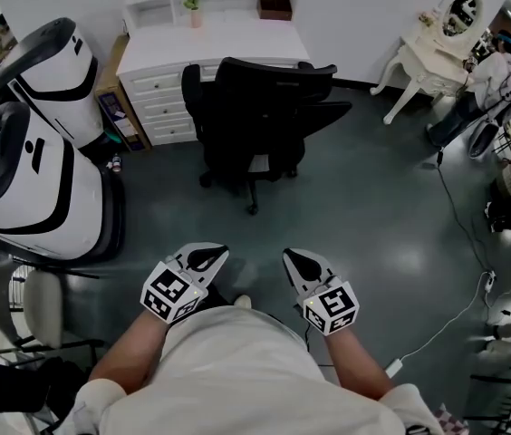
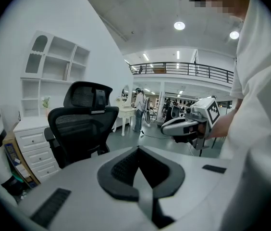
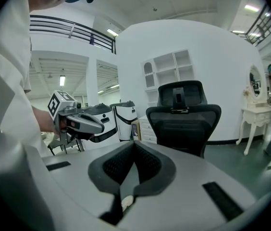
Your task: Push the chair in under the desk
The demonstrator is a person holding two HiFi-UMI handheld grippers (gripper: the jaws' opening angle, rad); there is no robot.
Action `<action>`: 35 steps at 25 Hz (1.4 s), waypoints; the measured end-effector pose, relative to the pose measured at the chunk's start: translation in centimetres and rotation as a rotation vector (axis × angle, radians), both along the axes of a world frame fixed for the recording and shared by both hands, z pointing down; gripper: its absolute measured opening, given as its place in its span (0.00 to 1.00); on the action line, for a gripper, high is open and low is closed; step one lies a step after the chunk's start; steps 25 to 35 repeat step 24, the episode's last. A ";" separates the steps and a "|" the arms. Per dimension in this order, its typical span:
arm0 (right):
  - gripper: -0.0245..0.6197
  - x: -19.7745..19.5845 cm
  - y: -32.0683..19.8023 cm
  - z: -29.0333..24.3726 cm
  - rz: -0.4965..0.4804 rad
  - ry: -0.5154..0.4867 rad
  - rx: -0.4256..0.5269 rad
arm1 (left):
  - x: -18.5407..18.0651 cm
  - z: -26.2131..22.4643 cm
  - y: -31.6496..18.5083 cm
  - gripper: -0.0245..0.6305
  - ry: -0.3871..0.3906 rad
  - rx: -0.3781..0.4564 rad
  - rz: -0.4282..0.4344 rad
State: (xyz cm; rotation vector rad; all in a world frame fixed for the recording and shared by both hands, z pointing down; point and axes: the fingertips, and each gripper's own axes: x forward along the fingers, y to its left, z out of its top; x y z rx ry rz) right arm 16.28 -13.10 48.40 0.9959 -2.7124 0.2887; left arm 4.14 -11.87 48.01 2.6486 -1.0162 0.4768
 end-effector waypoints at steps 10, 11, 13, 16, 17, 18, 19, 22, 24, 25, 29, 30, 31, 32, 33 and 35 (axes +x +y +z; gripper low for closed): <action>0.04 -0.1 -0.2 0.2 -0.003 0.001 -0.002 | -0.1 0.3 -0.2 0.03 0.001 -0.017 0.005; 0.04 -0.1 -0.3 0.1 -0.002 0.001 -0.001 | -0.1 0.4 -0.3 0.03 0.002 -0.018 0.007; 0.04 -0.1 -0.5 0.1 -0.001 0.002 0.001 | -0.1 0.4 -0.5 0.03 0.003 -0.017 0.010; 0.04 -0.1 -0.8 0.2 -0.002 0.008 -0.001 | -0.1 0.3 -1.0 0.03 0.008 -0.014 0.016; 0.04 -0.2 -0.9 0.2 -0.003 0.011 -0.002 | 0.0 0.2 -1.2 0.03 0.010 -0.012 0.020; 0.04 -0.2 -1.0 0.2 -0.005 0.012 -0.001 | 0.1 0.1 -1.4 0.03 0.012 -0.010 0.024; 0.04 -0.3 -1.2 0.1 -0.006 0.013 0.000 | 0.2 0.1 -1.7 0.03 0.012 -0.008 0.027; 0.04 -0.5 -1.8 0.1 -0.005 0.012 0.000 | 0.2 0.2 -2.3 0.03 0.014 -0.010 0.035; 0.04 -0.6 -2.2 0.1 -0.006 0.014 -0.002 | 0.2 0.4 -2.8 0.03 0.016 -0.012 0.038; 0.04 -0.6 -2.2 0.1 -0.006 0.014 -0.002 | 0.2 0.4 -2.8 0.03 0.016 -0.012 0.038; 0.04 -0.6 -2.2 0.1 -0.006 0.014 -0.002 | 0.2 0.4 -2.8 0.03 0.016 -0.012 0.038; 0.04 -0.6 -2.2 0.1 -0.006 0.014 -0.002 | 0.2 0.4 -2.8 0.03 0.016 -0.012 0.038; 0.04 -0.6 -2.2 0.1 -0.006 0.014 -0.002 | 0.2 0.4 -2.8 0.03 0.016 -0.012 0.038; 0.04 -0.6 -2.2 0.1 -0.006 0.014 -0.002 | 0.2 0.4 -2.8 0.03 0.016 -0.012 0.038; 0.04 -0.6 -2.2 0.1 -0.006 0.014 -0.002 | 0.2 0.4 -2.8 0.03 0.016 -0.012 0.038; 0.04 -0.6 -2.2 0.1 -0.006 0.014 -0.002 | 0.2 0.4 -2.8 0.03 0.016 -0.012 0.038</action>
